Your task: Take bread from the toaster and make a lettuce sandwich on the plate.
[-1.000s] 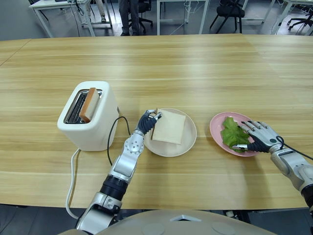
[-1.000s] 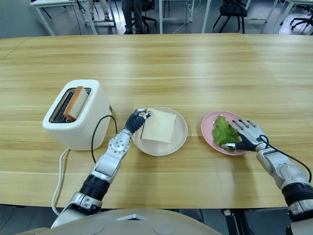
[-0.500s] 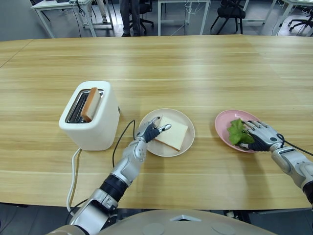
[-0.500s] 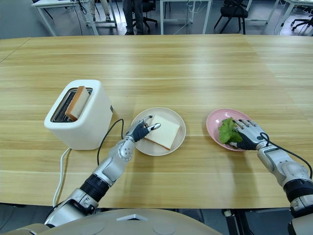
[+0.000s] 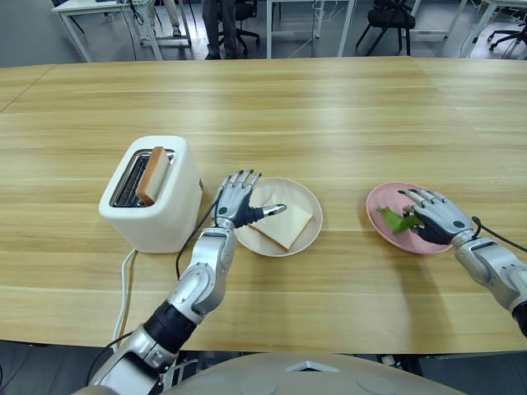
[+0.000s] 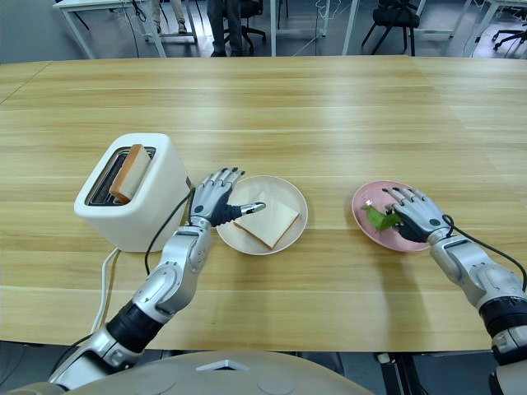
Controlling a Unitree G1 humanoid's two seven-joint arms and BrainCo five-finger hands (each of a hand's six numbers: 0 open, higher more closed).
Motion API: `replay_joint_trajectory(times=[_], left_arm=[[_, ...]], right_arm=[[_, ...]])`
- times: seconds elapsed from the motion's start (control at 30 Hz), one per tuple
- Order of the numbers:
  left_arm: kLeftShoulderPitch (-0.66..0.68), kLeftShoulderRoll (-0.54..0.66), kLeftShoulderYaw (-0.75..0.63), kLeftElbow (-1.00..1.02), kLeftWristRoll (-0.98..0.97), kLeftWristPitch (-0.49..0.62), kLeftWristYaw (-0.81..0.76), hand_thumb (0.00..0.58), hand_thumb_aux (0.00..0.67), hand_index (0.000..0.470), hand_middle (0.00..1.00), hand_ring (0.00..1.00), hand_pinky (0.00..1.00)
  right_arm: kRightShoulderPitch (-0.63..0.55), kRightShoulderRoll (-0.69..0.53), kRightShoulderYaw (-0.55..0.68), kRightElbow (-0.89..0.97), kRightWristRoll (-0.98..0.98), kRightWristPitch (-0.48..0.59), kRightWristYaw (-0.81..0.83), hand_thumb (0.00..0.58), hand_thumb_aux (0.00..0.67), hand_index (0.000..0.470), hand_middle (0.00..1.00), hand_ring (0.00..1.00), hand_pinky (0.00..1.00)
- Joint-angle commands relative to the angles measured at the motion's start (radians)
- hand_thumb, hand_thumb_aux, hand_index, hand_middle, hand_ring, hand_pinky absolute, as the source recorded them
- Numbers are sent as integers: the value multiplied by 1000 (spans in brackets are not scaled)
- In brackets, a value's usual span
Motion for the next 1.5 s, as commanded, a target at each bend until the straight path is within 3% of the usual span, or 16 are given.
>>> replay_joint_trajectory(times=[0.03,0.33,0.57,0.87,1.17,1.2,1.23,1.27,1.3,1.33,1.4,1.43,1.47,1.5], left_arm=[[63,29,81,-210,86,25,-42,0,0,0,0,0,0],[318,104,439,-563,149,1,-92,0,0,0,0,0,0],[433,113,675,-533,120,-26,-96,0,0,0,0,0,0],[394,62,642,-320,74,-49,-128,0,0,0,0,0,0],[297,56,615,-183,16,-59,-144,0,0,0,0,0,0],[283,58,615,-163,8,-61,-139,438,339,233,0,0,0],[268,60,616,-144,-2,-64,-133,509,436,299,0,0,0],[257,63,616,-132,-10,-65,-131,566,568,390,0,0,0],[246,65,616,-122,-19,-67,-130,580,670,460,0,0,0],[234,64,618,-116,-31,-70,-123,580,670,460,0,0,0],[214,68,621,-106,-52,-78,-112,580,670,460,27,27,27],[205,69,624,-102,-64,-83,-103,580,670,460,161,161,161],[196,70,627,-102,-76,-88,-94,580,670,460,718,718,718],[191,71,629,-101,-85,-92,-88,580,670,460,718,718,718]], right_arm=[[-18,-6,-45,-116,36,-7,2,580,670,460,0,0,0],[-71,166,2,-356,53,33,132,580,670,460,0,0,0],[-147,346,128,-320,-13,32,170,580,670,460,0,0,0],[-301,490,266,-106,-99,21,117,580,670,460,0,0,0],[-343,486,329,-65,-136,19,132,580,670,460,0,0,0],[-340,482,336,-65,-139,19,138,580,670,460,0,0,0],[-336,479,343,-67,-144,22,145,580,670,460,0,0,0],[-332,474,348,-72,-151,28,147,575,607,417,0,0,0],[-329,469,352,-78,-155,33,155,66,39,27,0,0,0],[-325,464,352,-86,-155,37,164,0,0,0,0,0,0],[-316,453,350,-109,-155,43,178,0,0,0,0,0,0],[-312,447,347,-124,-155,44,185,0,0,0,0,0,0],[-307,439,343,-143,-155,47,193,0,0,0,0,0,0],[-303,434,341,-156,-155,49,198,0,0,0,0,0,0]])
